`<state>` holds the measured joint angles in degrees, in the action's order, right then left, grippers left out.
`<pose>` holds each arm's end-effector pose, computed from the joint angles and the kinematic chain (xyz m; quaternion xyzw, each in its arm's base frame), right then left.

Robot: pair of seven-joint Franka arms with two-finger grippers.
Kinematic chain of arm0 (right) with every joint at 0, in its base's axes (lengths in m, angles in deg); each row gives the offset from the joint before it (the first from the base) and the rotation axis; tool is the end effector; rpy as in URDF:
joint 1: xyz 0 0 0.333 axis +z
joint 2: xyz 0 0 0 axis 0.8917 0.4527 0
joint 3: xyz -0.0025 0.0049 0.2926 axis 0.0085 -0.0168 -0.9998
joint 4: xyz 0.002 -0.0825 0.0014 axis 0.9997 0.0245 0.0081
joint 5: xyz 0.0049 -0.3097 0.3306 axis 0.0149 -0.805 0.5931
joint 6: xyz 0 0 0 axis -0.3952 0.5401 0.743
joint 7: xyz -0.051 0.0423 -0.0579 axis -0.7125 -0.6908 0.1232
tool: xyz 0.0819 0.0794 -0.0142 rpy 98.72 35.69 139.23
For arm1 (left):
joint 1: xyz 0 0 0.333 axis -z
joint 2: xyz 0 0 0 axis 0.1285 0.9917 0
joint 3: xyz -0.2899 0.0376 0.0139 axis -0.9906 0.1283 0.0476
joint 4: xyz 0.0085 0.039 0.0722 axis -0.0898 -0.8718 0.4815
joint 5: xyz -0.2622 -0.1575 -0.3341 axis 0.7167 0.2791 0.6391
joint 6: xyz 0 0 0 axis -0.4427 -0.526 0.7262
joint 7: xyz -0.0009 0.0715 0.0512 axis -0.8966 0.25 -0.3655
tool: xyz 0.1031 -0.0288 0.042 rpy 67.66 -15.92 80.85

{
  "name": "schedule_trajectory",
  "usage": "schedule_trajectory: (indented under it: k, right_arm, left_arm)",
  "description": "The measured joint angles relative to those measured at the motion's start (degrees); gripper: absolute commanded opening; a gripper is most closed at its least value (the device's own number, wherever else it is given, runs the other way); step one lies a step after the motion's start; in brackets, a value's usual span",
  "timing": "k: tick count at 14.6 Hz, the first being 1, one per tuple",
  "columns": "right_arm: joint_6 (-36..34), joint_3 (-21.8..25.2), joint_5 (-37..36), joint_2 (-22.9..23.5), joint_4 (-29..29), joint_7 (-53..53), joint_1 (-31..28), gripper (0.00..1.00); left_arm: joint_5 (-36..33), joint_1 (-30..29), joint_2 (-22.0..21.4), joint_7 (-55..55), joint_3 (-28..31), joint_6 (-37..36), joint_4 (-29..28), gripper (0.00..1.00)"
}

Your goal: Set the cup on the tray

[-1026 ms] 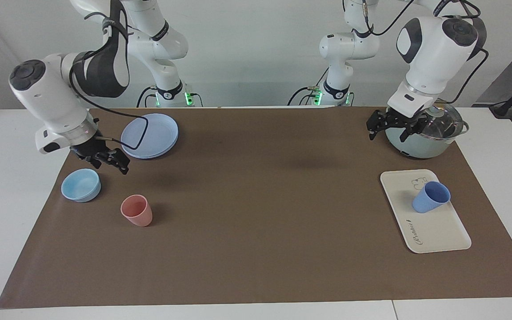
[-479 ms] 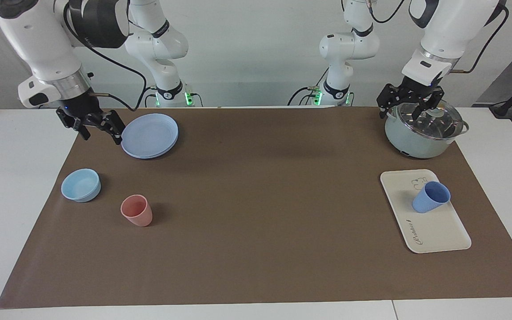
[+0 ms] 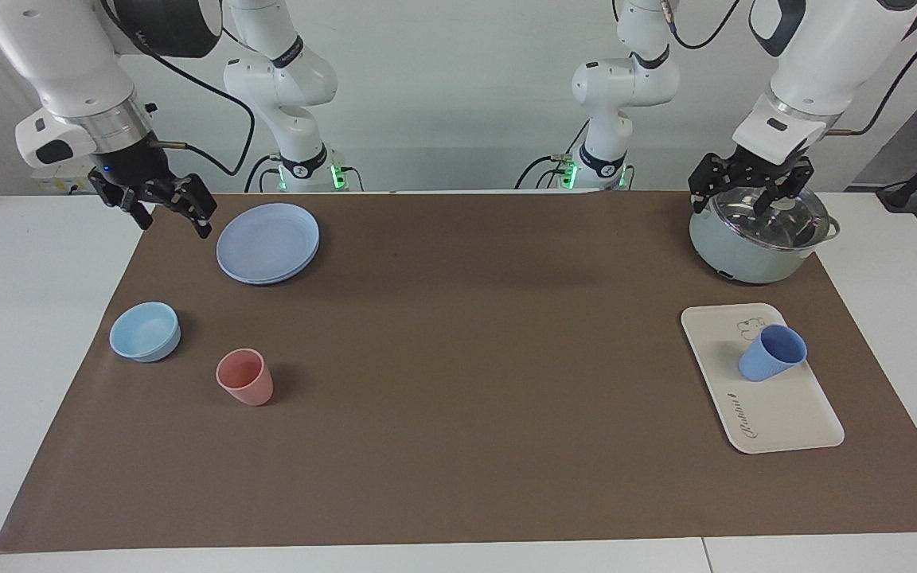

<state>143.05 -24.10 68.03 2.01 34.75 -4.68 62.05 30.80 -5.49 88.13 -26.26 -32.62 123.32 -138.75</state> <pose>0.6226 -0.0263 0.5912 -0.9939 0.1101 -0.0085 0.0013 0.6116 -0.0581 0.5905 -0.9956 0.0900 0.0227 0.0102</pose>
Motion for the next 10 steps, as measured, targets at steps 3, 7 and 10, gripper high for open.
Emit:
schedule_trajectory:
  k: [3,7,10]
  right_arm:
    - [-1.2,-0.1,0.0,0.0,0.0,0.1,0.0,0.99]
    - [-2.5,-0.3,0.0,-0.2,0.0,1.5,0.2,0.99]
    - [-2.7,-0.4,0.0,-0.2,0.0,1.7,0.8,0.99]
  left_arm:
    - [0.0,0.0,0.6,-0.5,0.0,1.7,-1.1,1.00]
    - [0.1,0.0,0.4,-0.5,0.0,2.0,-1.4,1.00]
    - [0.3,0.0,0.2,-0.5,0.0,3.2,-1.6,1.00]
